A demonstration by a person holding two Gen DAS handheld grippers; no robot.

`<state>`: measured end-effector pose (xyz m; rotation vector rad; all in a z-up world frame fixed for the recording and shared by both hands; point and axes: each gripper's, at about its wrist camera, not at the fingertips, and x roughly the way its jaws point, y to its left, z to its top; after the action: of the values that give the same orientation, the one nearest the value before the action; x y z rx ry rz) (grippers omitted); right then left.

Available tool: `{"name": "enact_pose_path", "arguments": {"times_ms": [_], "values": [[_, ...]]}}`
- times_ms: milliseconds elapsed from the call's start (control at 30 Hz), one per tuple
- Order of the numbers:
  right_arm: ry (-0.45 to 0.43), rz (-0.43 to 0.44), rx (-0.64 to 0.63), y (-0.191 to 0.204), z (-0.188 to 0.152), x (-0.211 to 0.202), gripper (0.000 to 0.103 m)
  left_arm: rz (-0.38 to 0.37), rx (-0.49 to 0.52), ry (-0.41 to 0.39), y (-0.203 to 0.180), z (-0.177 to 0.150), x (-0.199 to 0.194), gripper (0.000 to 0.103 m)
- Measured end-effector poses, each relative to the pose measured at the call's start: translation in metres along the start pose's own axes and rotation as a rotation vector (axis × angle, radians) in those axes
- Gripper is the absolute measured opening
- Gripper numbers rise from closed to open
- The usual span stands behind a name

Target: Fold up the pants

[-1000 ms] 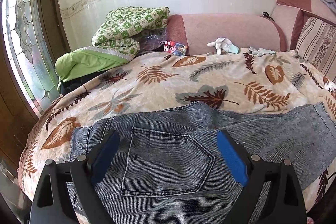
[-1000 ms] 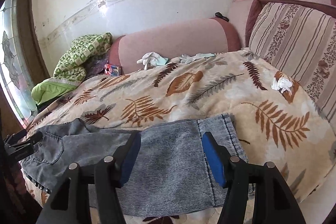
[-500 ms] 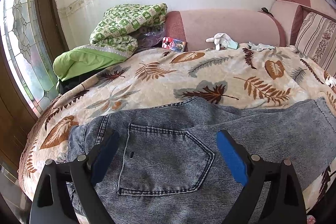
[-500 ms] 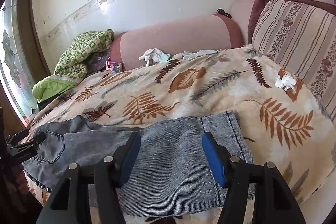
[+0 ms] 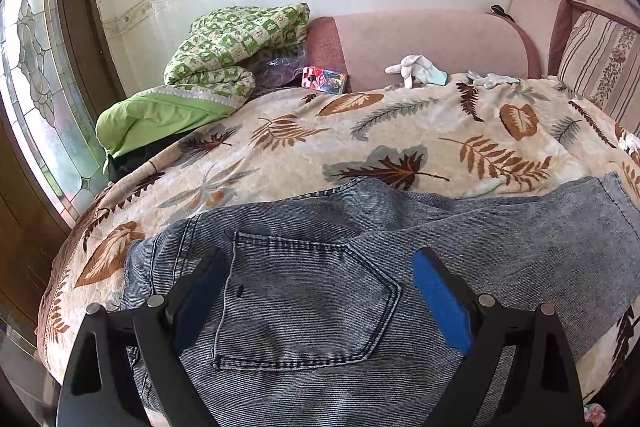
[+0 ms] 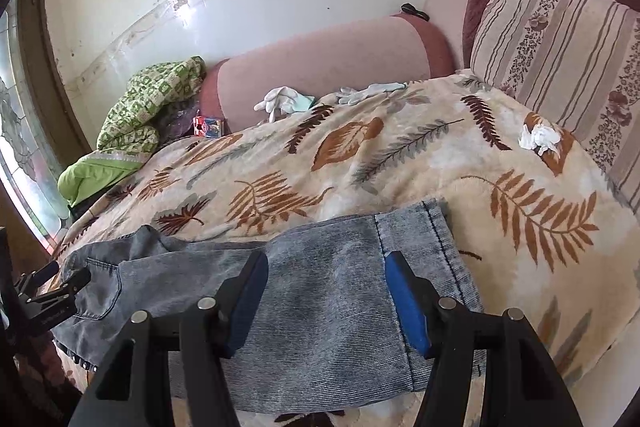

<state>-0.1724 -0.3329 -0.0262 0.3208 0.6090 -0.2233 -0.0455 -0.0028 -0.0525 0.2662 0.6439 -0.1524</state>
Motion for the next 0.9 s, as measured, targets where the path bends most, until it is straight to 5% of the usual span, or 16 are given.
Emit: {"name": "enact_pose_path", "arguments": {"times_ms": [900], "values": [[0.006, 0.016, 0.102, -0.021, 0.004, -0.002, 0.065, -0.030, 0.076, 0.009, -0.029, -0.010, -0.005, 0.094]]}}
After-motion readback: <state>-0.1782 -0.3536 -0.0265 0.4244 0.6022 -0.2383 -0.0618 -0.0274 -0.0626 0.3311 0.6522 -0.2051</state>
